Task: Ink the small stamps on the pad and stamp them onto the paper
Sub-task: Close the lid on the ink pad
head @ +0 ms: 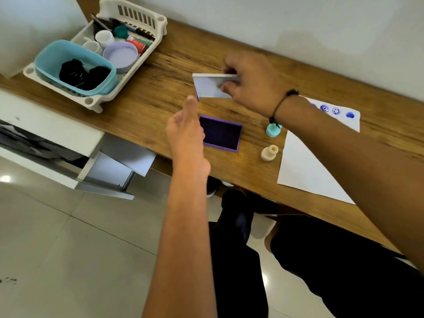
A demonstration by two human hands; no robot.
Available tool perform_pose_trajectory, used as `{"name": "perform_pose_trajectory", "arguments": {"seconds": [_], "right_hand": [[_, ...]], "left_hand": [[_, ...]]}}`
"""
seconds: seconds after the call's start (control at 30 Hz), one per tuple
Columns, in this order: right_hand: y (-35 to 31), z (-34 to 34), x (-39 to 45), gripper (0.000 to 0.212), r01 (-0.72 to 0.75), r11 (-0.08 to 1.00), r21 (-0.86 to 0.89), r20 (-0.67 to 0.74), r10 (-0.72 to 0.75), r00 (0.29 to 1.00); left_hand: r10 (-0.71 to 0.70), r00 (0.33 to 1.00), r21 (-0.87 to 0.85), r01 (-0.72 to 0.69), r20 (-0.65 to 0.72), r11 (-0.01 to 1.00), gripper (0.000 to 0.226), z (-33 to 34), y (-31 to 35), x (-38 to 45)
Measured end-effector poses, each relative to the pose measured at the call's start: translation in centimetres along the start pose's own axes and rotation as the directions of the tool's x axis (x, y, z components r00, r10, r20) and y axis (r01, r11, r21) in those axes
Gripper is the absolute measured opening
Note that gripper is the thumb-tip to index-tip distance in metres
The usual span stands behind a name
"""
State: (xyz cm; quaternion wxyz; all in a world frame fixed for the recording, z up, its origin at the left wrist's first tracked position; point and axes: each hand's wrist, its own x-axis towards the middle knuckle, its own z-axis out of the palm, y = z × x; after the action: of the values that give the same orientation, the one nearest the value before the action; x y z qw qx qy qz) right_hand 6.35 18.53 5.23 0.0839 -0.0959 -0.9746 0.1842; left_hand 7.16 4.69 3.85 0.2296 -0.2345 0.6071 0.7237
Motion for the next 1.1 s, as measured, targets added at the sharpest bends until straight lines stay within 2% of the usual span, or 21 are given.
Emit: {"name": "perform_pose_trajectory", "arguments": {"seconds": [0.03, 0.1, 0.2, 0.27, 0.33, 0.37, 0.43, 0.5, 0.57, 0.63, 0.67, 0.73, 0.87, 1.1], "right_hand": [[-0.6, -0.3, -1.0, 0.015, 0.093, 0.996, -0.012, -0.045, -0.094, 0.995], [-1.6, -0.6, -2.8, 0.013, 0.239, 0.971, -0.024, -0.048, -0.240, 0.970], [-1.8, -0.8, -3.9, 0.015, 0.277, 0.961, 0.020, 0.008, -0.277, 0.961], [-1.8, -1.4, -3.9, 0.034, 0.154, 0.970, 0.189, 0.202, -0.192, 0.960], [-2.2, -2.4, -3.7, 0.056, -0.103, 0.933, 0.345, 0.482, -0.082, 0.872], [-2.3, -2.8, -3.7, 0.059, -0.198, 0.898, 0.393, 0.566, -0.067, 0.821], [-1.7, -2.9, -3.2, 0.053, -0.296, 0.846, 0.443, 0.633, -0.061, 0.772], [-1.4, -2.7, -2.6, 0.040, -0.332, 0.828, 0.452, 0.640, -0.043, 0.767], [-1.6, -2.1, -2.2, 0.038, -0.294, 0.888, 0.353, 0.609, 0.020, 0.793], [-2.0, -0.7, -2.2, 0.042, -0.109, 0.992, 0.063, 0.507, 0.062, 0.860], [-2.3, 0.2, -2.5, 0.044, -0.031, 0.997, -0.075, 0.445, 0.061, 0.893], [-2.8, 1.9, -3.2, 0.046, 0.026, 0.978, -0.209, 0.362, 0.053, 0.931], [-3.5, 3.9, -4.3, 0.052, 0.039, 0.963, -0.265, 0.315, 0.048, 0.948], [-3.1, 4.9, -4.7, 0.064, 0.064, 0.958, -0.281, 0.345, 0.039, 0.938]], "left_hand": [[0.000, 0.998, -0.006, 0.001, 0.062, 1.000, 0.026, -0.4, 0.4, 0.3], [0.022, 0.987, -0.037, -0.016, 0.161, 0.999, 0.030, -1.0, 0.8, 0.5], [0.091, 0.972, -0.009, -0.091, 0.216, 0.996, 0.022, -1.6, 0.7, 0.7], [0.136, 0.958, 0.006, -0.142, 0.254, 0.990, 0.020, -1.8, 0.6, 0.9], [0.193, 0.932, 0.041, -0.216, 0.307, 0.976, 0.020, -2.0, 0.7, 1.2], [0.226, 0.910, 0.051, -0.259, 0.348, 0.965, 0.022, -2.1, 0.7, 1.4], [0.271, 0.857, 0.040, -0.320, 0.438, 0.946, 0.037, -2.5, 0.9, 1.7], [0.267, 0.821, 0.049, -0.336, 0.504, 0.941, 0.059, -3.0, 1.0, 2.2], [0.231, 0.832, 0.116, -0.330, 0.504, 0.937, 0.068, -3.4, 0.9, 2.6], [0.216, 0.882, 0.175, -0.311, 0.419, 0.934, 0.054, -3.7, 0.9, 3.0], [0.205, 0.913, 0.199, -0.287, 0.352, 0.937, 0.042, -3.8, 0.8, 3.1], [0.165, 0.953, 0.266, -0.232, 0.253, 0.936, 0.030, -3.8, 0.7, 3.3], [0.140, 0.968, 0.335, -0.206, 0.209, 0.919, 0.037, -3.8, 0.0, 3.6], [0.172, 0.952, 0.358, -0.257, 0.253, 0.898, 0.039, -3.5, -0.2, 4.0]]}}
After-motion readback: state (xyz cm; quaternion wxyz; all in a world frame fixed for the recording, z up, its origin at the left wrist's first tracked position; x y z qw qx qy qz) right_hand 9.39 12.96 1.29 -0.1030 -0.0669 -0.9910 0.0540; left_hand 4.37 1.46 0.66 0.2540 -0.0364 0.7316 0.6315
